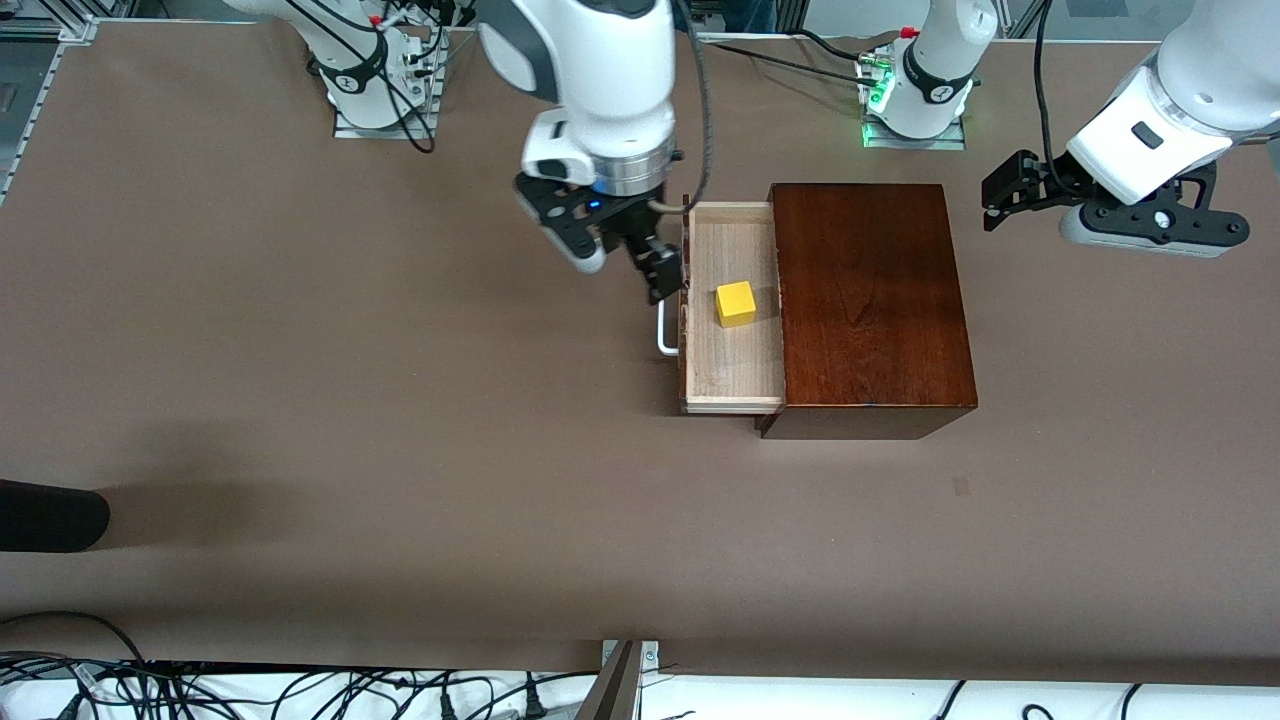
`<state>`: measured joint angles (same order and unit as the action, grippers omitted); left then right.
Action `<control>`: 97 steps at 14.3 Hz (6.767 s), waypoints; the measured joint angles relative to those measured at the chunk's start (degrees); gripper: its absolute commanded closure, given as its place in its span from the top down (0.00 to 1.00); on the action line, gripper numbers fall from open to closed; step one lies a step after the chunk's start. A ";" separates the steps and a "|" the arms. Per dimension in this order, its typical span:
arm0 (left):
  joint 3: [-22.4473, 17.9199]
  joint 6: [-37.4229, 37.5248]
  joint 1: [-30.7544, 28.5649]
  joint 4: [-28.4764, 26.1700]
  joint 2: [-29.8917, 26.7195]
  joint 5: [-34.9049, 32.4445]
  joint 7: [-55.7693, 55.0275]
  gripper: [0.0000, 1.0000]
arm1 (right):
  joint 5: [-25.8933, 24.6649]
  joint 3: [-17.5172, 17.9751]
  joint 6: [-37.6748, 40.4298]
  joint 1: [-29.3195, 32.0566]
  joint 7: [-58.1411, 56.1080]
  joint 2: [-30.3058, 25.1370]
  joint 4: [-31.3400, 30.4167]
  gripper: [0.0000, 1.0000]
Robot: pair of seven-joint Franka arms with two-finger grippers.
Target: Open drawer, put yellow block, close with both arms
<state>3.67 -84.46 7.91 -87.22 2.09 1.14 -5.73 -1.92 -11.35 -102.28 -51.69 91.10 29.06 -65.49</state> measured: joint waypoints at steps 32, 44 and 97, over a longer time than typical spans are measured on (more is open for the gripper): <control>6.49 -23.19 34.42 13.58 36.33 1.53 -93.05 0.09 | 3.01 9.63 8.95 51.21 -97.56 -28.43 -32.15 1.00; 1.57 -23.49 34.31 14.40 39.24 1.41 -93.04 0.00 | 3.10 5.56 5.14 42.73 -97.57 -27.13 -28.97 1.00; 1.15 -0.94 0.28 -3.29 1.26 3.71 -18.46 1.00 | 4.93 7.63 7.62 47.77 -100.23 -29.87 -29.96 1.00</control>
<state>4.82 -85.41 8.19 -90.51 3.36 4.85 -24.19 3.00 -3.73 -94.66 -3.92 -9.13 -0.81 -95.45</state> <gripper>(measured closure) 0.000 0.000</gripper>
